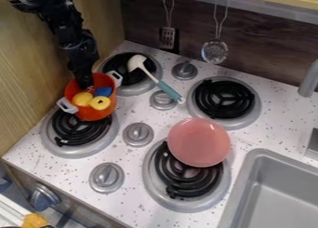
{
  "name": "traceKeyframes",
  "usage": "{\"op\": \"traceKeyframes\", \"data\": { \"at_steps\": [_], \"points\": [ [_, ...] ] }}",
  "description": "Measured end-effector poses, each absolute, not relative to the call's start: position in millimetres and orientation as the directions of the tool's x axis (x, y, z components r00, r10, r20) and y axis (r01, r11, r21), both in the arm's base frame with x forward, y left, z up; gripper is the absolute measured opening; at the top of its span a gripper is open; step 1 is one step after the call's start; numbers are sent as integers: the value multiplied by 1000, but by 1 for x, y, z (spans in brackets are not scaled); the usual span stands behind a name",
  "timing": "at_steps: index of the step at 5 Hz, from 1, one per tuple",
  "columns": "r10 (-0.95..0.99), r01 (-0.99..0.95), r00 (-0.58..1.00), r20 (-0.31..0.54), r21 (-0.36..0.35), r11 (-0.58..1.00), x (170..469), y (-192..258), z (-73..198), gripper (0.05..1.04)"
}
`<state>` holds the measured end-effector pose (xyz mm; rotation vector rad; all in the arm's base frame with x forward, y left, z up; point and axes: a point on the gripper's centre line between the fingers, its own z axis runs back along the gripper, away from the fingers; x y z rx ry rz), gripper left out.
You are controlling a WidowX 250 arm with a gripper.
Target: Transfer the orange pot to the lower right burner
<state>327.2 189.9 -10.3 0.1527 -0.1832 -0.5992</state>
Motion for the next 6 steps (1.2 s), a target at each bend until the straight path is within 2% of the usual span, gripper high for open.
{"op": "traceKeyframes", "data": {
  "at_steps": [1,3,4,5,6],
  "points": [
    [-533,514,835,136,151,844,321,182,-10,84],
    [-398,398,917,27,6,917,308,154,-10,84],
    [-288,287,957,-19,-37,957,312,139,15,84],
    [-190,190,982,12,-30,981,315,116,38,83],
    [-88,90,994,68,-28,996,312,86,41,76]
  ]
}}
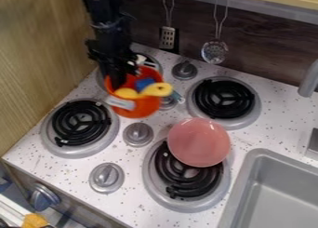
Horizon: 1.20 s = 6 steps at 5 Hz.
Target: Transfer the orange pot to the lower right burner
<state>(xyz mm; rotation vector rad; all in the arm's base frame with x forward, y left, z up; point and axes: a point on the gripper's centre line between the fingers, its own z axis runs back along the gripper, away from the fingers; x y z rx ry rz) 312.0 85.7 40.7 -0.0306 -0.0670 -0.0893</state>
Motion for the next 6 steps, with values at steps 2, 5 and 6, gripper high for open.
{"op": "traceKeyframes", "data": {
  "at_steps": [2,5,6],
  "points": [
    [-26,27,987,160,-3,1000,317,37,35,72],
    [-14,13,982,189,8,1000,328,8,13,72],
    [1,-2,981,195,4,1000,329,8,6,72]
  ]
}}
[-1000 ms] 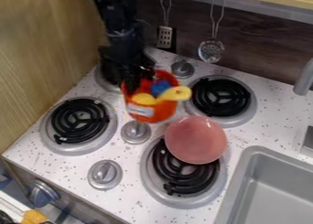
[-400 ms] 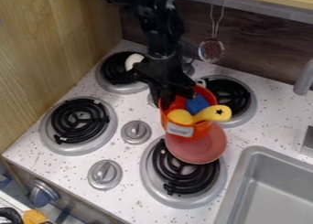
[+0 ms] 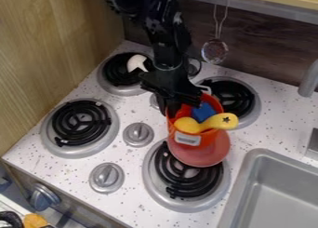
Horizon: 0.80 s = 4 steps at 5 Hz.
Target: Transfer the orange pot to the lower right burner
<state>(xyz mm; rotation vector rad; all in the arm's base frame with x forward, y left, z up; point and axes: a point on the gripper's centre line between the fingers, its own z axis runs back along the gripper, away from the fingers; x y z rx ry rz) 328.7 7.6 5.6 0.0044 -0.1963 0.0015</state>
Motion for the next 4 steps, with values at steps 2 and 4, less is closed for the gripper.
{"op": "traceKeyframes", "data": {
  "at_steps": [2,4],
  "points": [
    [49,-45,982,181,-25,999,319,-1,-3,72],
    [66,-58,981,180,-51,997,316,-13,-11,91]
  ]
}}
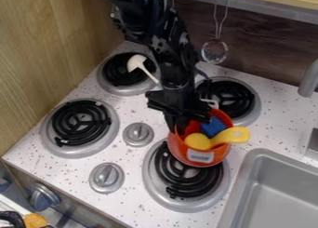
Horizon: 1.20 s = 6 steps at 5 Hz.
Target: Transfer the orange pot to the lower right burner
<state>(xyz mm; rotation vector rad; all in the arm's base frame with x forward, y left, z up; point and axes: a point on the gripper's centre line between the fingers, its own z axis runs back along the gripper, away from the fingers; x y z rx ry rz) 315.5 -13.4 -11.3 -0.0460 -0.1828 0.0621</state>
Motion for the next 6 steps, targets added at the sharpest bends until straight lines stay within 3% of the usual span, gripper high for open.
{"op": "traceKeyframes", "data": {
  "at_steps": [1,3,4,6],
  "points": [
    [75,-66,978,193,-54,996,318,-13,-11,250],
    [86,-75,980,180,-68,995,310,-15,-11,824],
    [107,-95,985,136,-94,991,305,-13,-2,1007],
    [105,-106,982,158,-3,994,305,-1,34,1000]
  ]
}}
